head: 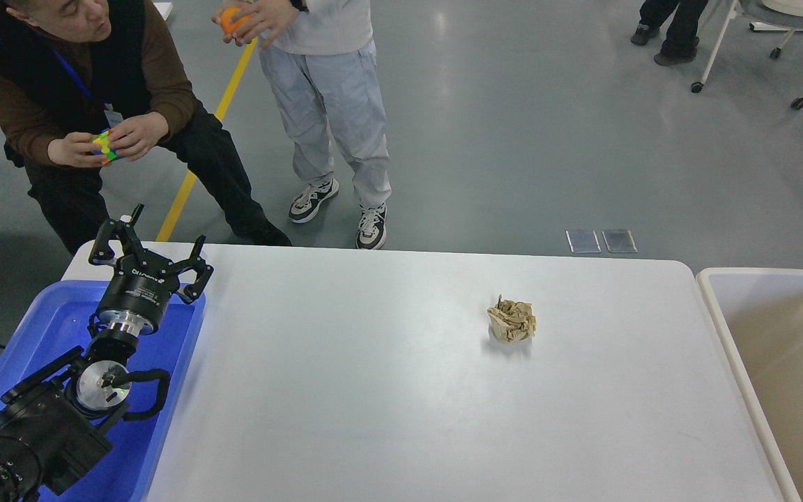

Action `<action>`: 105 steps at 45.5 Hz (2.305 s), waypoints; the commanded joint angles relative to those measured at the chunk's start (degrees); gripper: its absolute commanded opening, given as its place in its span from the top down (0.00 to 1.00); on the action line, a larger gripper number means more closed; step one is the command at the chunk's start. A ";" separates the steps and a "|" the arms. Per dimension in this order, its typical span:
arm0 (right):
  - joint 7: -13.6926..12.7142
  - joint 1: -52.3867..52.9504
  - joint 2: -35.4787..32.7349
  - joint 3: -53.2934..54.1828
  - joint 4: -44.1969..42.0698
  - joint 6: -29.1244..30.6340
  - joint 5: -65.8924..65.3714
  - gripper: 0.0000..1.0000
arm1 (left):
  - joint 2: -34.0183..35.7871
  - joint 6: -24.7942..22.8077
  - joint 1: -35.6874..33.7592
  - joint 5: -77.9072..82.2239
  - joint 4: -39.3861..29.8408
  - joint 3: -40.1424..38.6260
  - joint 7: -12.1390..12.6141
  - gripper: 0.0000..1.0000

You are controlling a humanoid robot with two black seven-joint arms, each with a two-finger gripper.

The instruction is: Tidy desktop

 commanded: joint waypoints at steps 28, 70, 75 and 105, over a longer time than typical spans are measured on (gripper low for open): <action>-1.06 -9.30 9.27 0.24 -10.59 -3.78 -0.66 0.72 | 0.00 0.01 0.03 0.03 0.00 0.00 0.00 0.00; -1.42 2.74 10.41 50.06 -9.28 7.03 0.31 0.01 | 0.00 0.01 0.03 0.03 0.00 0.00 0.00 0.00; -1.15 5.11 11.38 52.71 -8.31 8.61 0.39 0.01 | 0.00 0.01 -0.06 -0.05 0.00 0.00 0.00 0.00; -1.07 8.19 21.65 55.00 10.59 17.84 0.31 0.00 | 0.00 -0.08 -0.06 -0.05 0.00 0.00 -0.09 0.00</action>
